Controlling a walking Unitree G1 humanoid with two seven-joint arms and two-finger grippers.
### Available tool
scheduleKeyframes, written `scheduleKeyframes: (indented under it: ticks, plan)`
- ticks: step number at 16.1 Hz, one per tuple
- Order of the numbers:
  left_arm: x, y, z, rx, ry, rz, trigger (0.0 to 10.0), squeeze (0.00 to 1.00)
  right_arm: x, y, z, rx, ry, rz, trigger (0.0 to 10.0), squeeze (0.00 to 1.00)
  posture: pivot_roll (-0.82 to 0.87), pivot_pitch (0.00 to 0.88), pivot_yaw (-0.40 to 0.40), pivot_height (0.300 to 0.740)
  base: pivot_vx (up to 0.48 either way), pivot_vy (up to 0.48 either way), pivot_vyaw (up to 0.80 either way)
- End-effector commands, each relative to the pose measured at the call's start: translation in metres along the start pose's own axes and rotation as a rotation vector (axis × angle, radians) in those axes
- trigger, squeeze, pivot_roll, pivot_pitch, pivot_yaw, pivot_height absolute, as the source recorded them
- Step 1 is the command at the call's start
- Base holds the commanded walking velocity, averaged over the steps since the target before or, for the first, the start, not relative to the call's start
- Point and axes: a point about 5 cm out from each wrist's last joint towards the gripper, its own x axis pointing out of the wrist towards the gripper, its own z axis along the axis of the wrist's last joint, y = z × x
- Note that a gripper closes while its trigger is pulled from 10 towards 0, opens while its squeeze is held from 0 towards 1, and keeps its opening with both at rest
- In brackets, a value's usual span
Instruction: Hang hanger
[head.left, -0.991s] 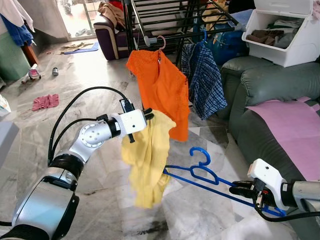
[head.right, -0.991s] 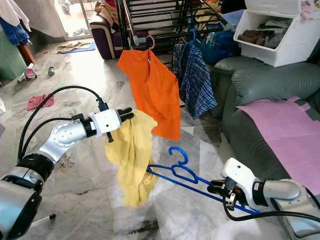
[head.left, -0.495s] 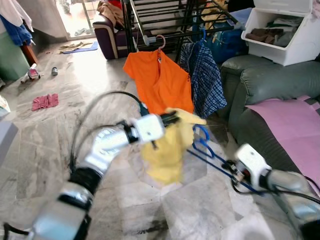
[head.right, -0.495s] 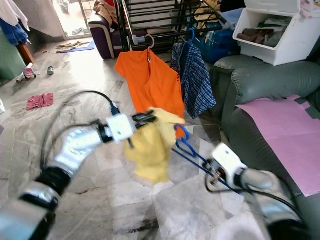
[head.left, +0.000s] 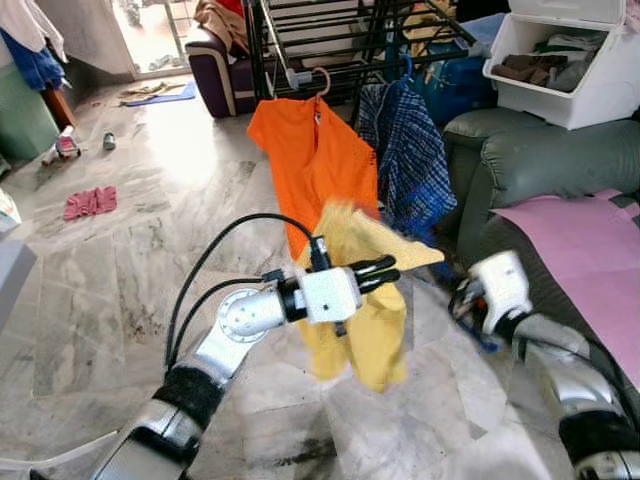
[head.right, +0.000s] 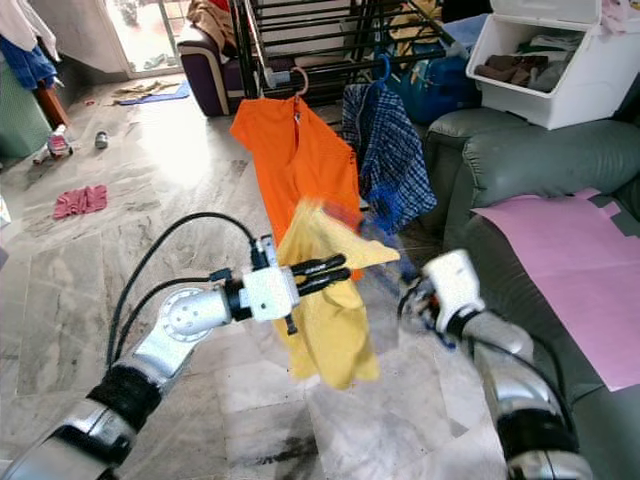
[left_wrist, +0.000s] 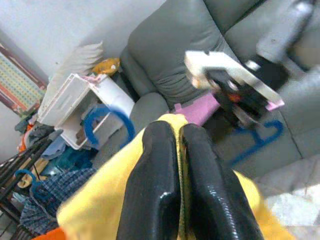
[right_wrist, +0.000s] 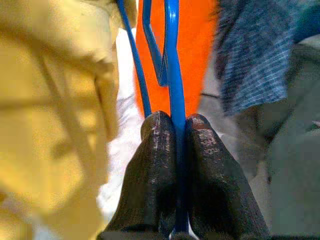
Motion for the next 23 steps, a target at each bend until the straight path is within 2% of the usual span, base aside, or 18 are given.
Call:
scheduleKeyframes:
  ticks: [1, 2, 3, 4, 5, 6, 7, 8, 9, 11, 12, 13, 14, 18, 19, 22, 23]
  plan:
    - [0.000, 0.001, 0.006, 0.034, -0.019, -0.026, 10.0, 0.00, 0.002, -0.010, 0.013, 0.060, -0.080, -0.086, 10.0, 0.00, -0.01, 0.000, 0.058, 0.740, 0.000, 0.000, 0.00]
    - [-0.003, 0.000, 0.002, 0.029, -0.002, -0.027, 10.0, 0.00, 0.002, -0.013, 0.016, 0.076, -0.103, -0.110, 10.0, 0.00, -0.01, 0.000, 0.058, 0.740, 0.000, 0.000, 0.00]
    - [-0.007, -0.003, -0.003, 0.024, 0.025, -0.036, 10.0, 0.00, 0.001, -0.017, 0.025, 0.175, -0.180, -0.154, 10.0, 0.00, -0.01, 0.000, 0.059, 0.740, 0.000, 0.000, 0.00]
    - [-0.008, -0.005, -0.004, 0.025, 0.036, -0.038, 10.0, 0.00, 0.002, -0.019, 0.028, 0.231, -0.207, -0.165, 10.0, 0.00, -0.01, 0.000, 0.058, 0.740, 0.000, 0.000, 0.00]
    - [-0.010, -0.008, -0.009, 0.030, 0.065, -0.049, 10.0, 0.00, 0.003, -0.020, 0.036, 0.357, -0.274, -0.171, 10.0, 0.00, -0.01, 0.000, 0.058, 0.740, 0.000, 0.000, 0.00]
    - [-0.013, -0.012, -0.016, 0.039, 0.110, -0.057, 10.0, 0.00, 0.003, -0.020, 0.047, 0.524, -0.367, -0.151, 10.0, 0.00, -0.02, 0.000, 0.058, 0.740, 0.000, 0.000, 0.00]
    - [-0.015, -0.013, -0.021, 0.050, 0.148, -0.049, 10.0, 0.00, 0.003, -0.017, 0.055, 0.683, -0.435, -0.091, 10.0, 0.00, -0.02, 0.000, 0.058, 0.740, 0.000, 0.000, 0.00]
    - [-0.017, -0.009, -0.025, 0.072, 0.186, -0.013, 10.0, 0.00, 0.000, 0.003, 0.064, 0.739, -0.457, 0.114, 10.0, 0.00, -0.02, 0.000, 0.058, 0.740, 0.000, 0.000, 0.00]
    - [-0.019, 0.002, -0.029, 0.111, 0.231, 0.064, 10.0, 0.00, -0.007, 0.035, 0.057, 0.480, -0.332, 0.332, 10.0, 0.00, -0.02, 0.000, 0.057, 0.740, 0.000, 0.000, 0.00]
    - [-0.023, 0.014, -0.034, 0.174, 0.290, 0.125, 10.0, 0.00, -0.019, 0.048, 0.044, 0.411, -0.232, 0.484, 10.0, 0.00, -0.03, 0.000, 0.052, 0.740, 0.000, 0.000, 0.00]
    - [-0.028, 0.022, -0.038, 0.189, 0.325, 0.170, 10.0, 0.00, -0.028, 0.049, 0.038, 0.419, -0.186, 0.544, 10.0, 0.00, -0.03, 0.000, 0.052, 0.740, 0.000, 0.000, 0.00]
    - [-0.029, 0.025, -0.039, 0.196, 0.339, 0.190, 10.0, 0.00, -0.031, 0.048, 0.036, 0.423, -0.168, 0.553, 10.0, 0.00, -0.03, 0.000, 0.050, 0.740, 0.000, 0.000, 0.00]
    - [-0.035, 0.036, -0.042, 0.244, 0.373, 0.251, 10.0, 0.00, -0.039, 0.044, 0.027, 0.328, -0.089, 0.554, 10.0, 0.00, -0.03, 0.000, 0.050, 0.740, 0.000, 0.000, 0.00]
    - [-0.046, 0.064, -0.039, 0.306, 0.394, 0.338, 10.0, 0.00, -0.048, 0.027, 0.000, 0.125, 0.094, 0.481, 10.0, 0.00, -0.04, 0.000, 0.052, 0.740, 0.000, 0.000, 0.00]
    - [-0.053, 0.082, -0.032, 0.373, 0.377, 0.378, 10.0, 0.00, -0.057, 0.021, -0.008, 0.086, 0.175, 0.487, 10.0, 0.00, -0.04, 0.000, 0.055, 0.740, 0.000, 0.000, 0.00]
    - [-0.055, 0.103, -0.016, 0.417, 0.296, 0.445, 10.0, 0.00, -0.071, 0.023, -0.020, 0.044, 0.259, 0.561, 10.0, 0.00, -0.04, 0.000, 0.057, 0.740, 0.000, 0.000, 0.00]
    - [-0.055, 0.105, -0.014, 0.417, 0.284, 0.453, 10.0, 0.00, -0.072, 0.024, -0.020, 0.039, 0.263, 0.577, 10.0, 0.00, -0.04, 0.000, 0.057, 0.740, 0.000, 0.000, 0.00]
